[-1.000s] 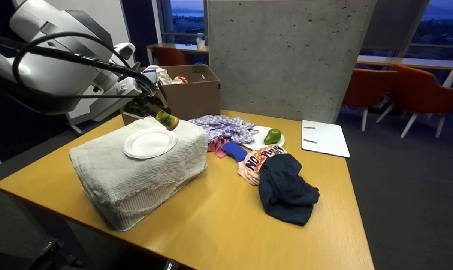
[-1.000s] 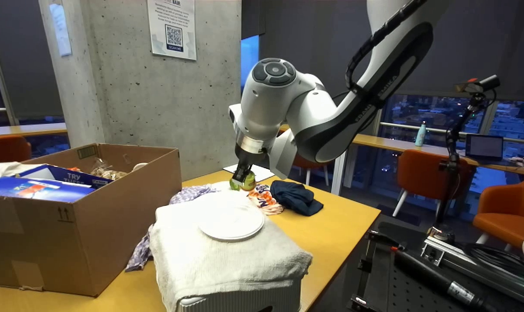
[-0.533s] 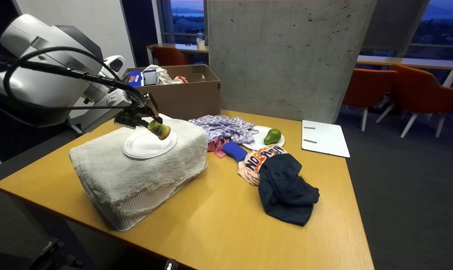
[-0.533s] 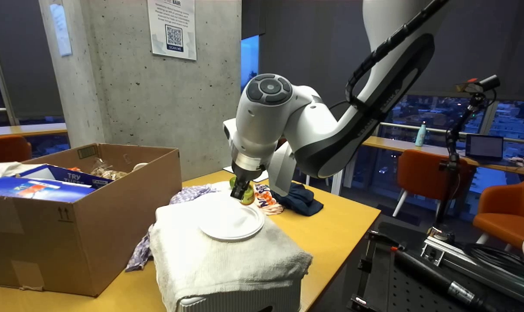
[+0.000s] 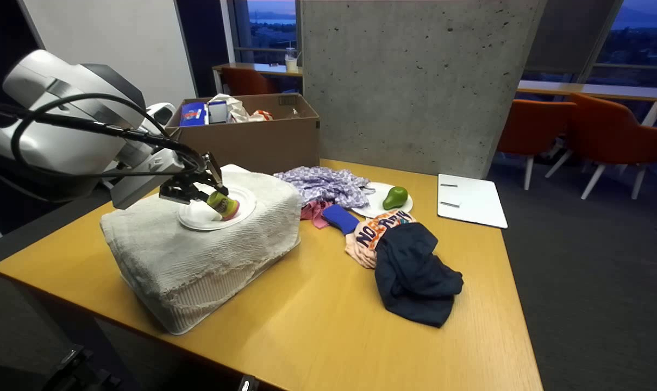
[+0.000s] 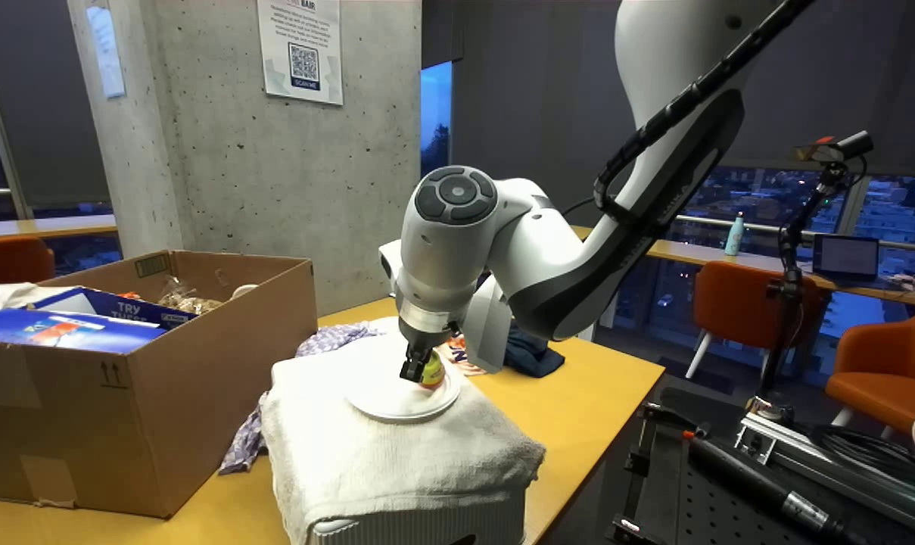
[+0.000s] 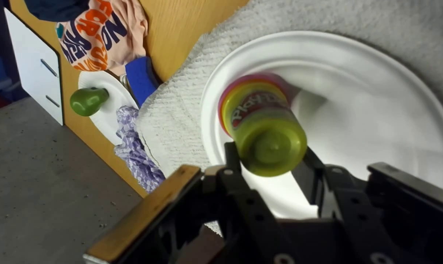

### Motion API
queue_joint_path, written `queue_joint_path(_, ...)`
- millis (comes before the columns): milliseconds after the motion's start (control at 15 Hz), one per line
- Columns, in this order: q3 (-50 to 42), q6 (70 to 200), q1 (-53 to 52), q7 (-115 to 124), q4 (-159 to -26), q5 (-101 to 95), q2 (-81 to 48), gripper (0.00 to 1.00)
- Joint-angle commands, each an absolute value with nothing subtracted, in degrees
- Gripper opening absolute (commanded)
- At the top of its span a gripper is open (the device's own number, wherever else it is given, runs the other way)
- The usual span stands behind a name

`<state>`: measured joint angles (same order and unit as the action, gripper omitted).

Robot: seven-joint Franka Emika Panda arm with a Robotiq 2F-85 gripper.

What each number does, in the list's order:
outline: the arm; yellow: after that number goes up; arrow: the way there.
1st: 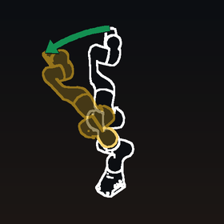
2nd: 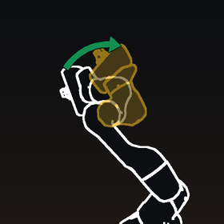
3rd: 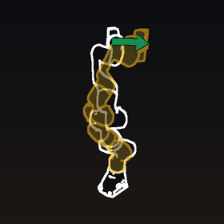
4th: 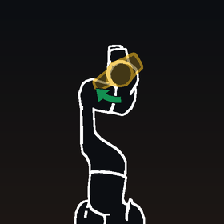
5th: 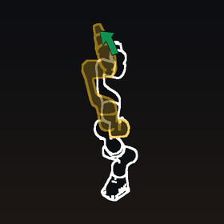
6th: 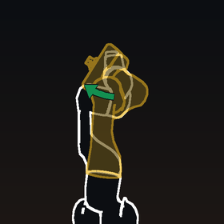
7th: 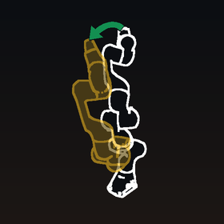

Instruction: Flip over the bottle

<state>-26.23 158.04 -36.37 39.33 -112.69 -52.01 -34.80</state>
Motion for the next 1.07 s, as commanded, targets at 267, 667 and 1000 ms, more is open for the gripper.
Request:
queue_joint_path(267, -16.19, 153.36, -28.19, 43.09, -111.4, -55.47, -32.28, 0.86)
queue_joint_path(667, -12.06, 148.83, -23.21, 43.56, -111.96, -54.31, -26.55, 1.0)
queue_joint_path(1000, -4.99, 137.2, -14.51, 36.34, -109.87, -36.66, -20.25, 1.0)
